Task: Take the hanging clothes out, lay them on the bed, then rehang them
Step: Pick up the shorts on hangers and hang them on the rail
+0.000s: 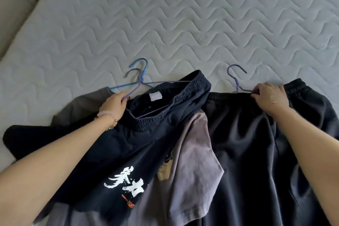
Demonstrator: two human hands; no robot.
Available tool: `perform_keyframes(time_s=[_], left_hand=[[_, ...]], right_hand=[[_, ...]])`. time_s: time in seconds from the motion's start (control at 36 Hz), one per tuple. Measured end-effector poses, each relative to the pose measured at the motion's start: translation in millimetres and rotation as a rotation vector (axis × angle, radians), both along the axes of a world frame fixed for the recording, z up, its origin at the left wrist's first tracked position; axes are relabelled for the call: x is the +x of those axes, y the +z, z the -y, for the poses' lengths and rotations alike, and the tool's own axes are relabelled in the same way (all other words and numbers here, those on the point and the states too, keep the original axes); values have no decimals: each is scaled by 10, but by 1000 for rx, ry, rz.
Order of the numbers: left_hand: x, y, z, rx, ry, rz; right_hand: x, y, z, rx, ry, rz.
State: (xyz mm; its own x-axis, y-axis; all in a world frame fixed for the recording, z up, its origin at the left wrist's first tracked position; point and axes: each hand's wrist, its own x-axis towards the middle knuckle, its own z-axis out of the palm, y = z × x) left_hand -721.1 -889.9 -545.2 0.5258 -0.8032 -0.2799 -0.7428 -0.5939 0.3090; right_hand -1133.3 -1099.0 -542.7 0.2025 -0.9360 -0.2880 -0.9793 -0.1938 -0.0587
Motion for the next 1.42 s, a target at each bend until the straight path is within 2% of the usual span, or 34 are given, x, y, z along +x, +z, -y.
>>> perform_keyframes(time_s=[0.22,0.42,0.56,0.75,1.03,1.11,1.22,1.42], left_hand=[[-37,226,-191,-178,138,-80],[-132,911,-533,-321,114,-227],[-171,1818,-862,-425,33,-232],[187,3293,-1526,-692,47,-267],[565,4316,-2488,-773,-17,-183],[577,4485,-2791,-755,-47,-165],[621,4609,-3180,-714,-68,-156],[659,4853,-3722,-715,-31,-152]], right_hand=[[-234,535,-338,-62,-51,119],[-305,1398,-802,-69,31,71],[-266,2311,-1207,-147,9,-6],[-323,3948,-1960,-320,-137,47],[-502,5794,-3411,-547,-275,48],[-452,6038,-3835,-582,-299,79],[-332,6095,-4301,-582,-321,217],[-78,5778,-4781,-369,-343,509]])
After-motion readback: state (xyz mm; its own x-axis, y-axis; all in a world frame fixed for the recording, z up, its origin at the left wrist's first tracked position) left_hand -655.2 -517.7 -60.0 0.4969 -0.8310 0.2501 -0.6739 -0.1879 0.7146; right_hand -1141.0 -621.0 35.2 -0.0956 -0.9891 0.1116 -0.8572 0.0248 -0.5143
